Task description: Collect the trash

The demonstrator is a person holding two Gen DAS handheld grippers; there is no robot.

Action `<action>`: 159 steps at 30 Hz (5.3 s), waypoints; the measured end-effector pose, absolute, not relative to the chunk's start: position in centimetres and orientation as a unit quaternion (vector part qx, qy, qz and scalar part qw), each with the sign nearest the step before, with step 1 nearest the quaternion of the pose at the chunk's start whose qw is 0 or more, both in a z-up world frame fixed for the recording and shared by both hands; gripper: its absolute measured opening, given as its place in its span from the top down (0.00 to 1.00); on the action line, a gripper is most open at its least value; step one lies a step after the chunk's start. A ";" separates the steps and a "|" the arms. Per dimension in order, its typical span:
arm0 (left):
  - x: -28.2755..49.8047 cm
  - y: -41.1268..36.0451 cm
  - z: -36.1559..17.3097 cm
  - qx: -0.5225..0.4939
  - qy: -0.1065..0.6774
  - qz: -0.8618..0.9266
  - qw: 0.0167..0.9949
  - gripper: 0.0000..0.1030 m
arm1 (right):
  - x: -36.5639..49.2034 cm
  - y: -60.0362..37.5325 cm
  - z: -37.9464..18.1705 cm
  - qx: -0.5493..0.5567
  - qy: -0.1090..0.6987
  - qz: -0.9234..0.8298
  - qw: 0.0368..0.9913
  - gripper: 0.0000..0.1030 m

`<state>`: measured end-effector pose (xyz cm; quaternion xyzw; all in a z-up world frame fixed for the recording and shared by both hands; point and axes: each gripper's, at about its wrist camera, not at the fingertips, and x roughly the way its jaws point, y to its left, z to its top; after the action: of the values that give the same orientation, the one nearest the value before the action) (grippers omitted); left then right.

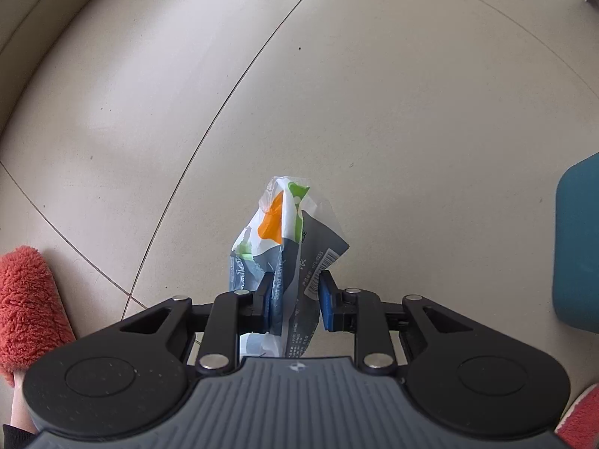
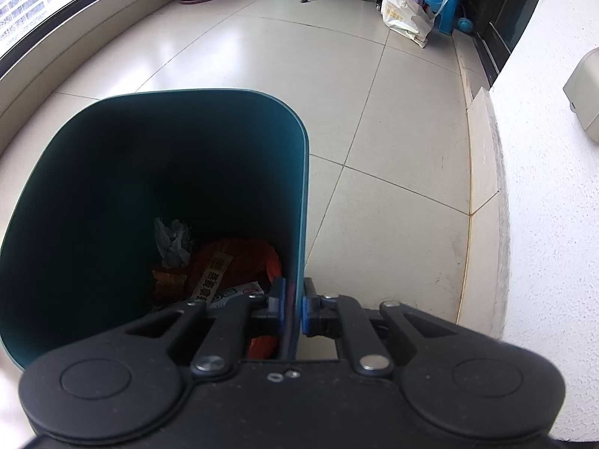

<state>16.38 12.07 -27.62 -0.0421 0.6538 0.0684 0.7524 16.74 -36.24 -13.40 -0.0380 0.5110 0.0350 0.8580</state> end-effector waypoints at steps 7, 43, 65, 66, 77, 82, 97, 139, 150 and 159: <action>16.3 8.1 -20.9 -0.039 0.625 0.040 0.779 0.78 | 16.6 -36.7 -13.5 -0.025 0.509 0.037 0.860 0.95; 19.7 -20.6 -5.2 0.047 0.554 -0.162 0.815 0.77 | 16.2 -39.2 -12.8 0.028 0.499 0.059 0.864 0.94; 23.9 -23.8 -16.2 0.052 0.662 -0.124 0.738 0.70 | 16.0 -40.6 -12.9 0.046 0.497 0.071 0.864 0.92; 24.0 -23.7 -16.3 0.048 0.663 -0.127 0.736 0.64 | 16.1 -40.6 -12.9 0.047 0.497 0.071 0.864 0.92; 23.1 -21.7 -14.1 0.017 0.637 -0.150 0.756 0.36 | 16.0 -40.5 -12.9 0.048 0.498 0.070 0.863 0.92; 22.3 -21.5 -12.6 0.020 0.617 -0.148 0.773 0.36 | 15.9 -40.5 -12.6 0.050 0.496 0.070 0.864 0.91; 16.9 -18.4 -5.1 0.034 0.540 -0.156 0.827 0.36 | 12.0 -39.6 -6.9 0.033 0.448 0.094 0.889 0.77; 1.3 -6.6 2.2 -0.010 0.406 -0.141 0.903 0.25 | -2.1 -32.7 -0.3 0.055 0.290 0.102 0.950 0.00; 1.5 -6.1 1.1 -0.017 0.397 -0.130 0.908 0.25 | -1.3 -32.1 -1.6 0.043 0.283 0.092 0.954 0.00; 1.2 -6.2 1.3 -0.015 0.392 -0.133 0.910 0.25 | -1.7 -31.8 -1.7 0.046 0.283 0.103 0.953 0.00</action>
<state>1.24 -6.23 1.33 -0.0150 0.3916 -0.1332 0.9103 -1.68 -31.81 -1.72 0.0459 0.2827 0.1027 0.9526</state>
